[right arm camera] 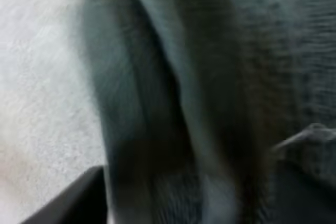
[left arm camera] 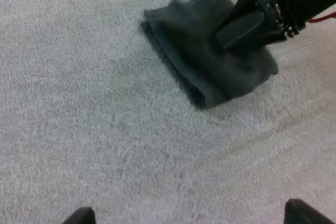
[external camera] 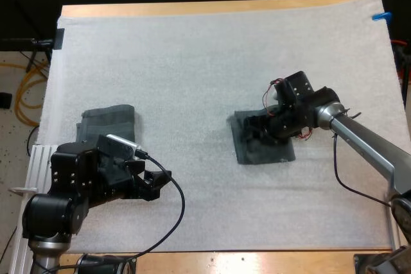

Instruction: Pick towel from pile fold and stack

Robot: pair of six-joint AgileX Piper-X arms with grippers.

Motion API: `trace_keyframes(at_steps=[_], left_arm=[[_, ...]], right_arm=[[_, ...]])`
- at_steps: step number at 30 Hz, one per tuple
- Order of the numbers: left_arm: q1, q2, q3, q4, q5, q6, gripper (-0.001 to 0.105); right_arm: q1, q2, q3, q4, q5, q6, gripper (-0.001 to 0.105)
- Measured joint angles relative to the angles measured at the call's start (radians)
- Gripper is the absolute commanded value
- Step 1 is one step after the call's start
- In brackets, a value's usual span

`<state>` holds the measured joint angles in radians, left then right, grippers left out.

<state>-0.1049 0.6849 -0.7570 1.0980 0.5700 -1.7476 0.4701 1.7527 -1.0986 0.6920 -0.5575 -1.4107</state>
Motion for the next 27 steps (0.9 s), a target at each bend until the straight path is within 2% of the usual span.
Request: trace_keyframes(at_steps=[11,20,27], left_arm=[[0.0,0.0,0.0,0.0,0.001,0.0,0.068],[0.0,0.0,0.0,0.0,0.001,0.0,0.068],[0.0,0.0,0.0,0.0,0.003,0.0,0.068]], right_arm=[[0.035,-0.126,-0.002,0.0,0.024,-0.002,0.071],[0.164,-0.054,0.029,-0.043,0.04,0.042,0.071],[0.176,0.017,0.034,-0.095,0.018,0.065,0.071]])
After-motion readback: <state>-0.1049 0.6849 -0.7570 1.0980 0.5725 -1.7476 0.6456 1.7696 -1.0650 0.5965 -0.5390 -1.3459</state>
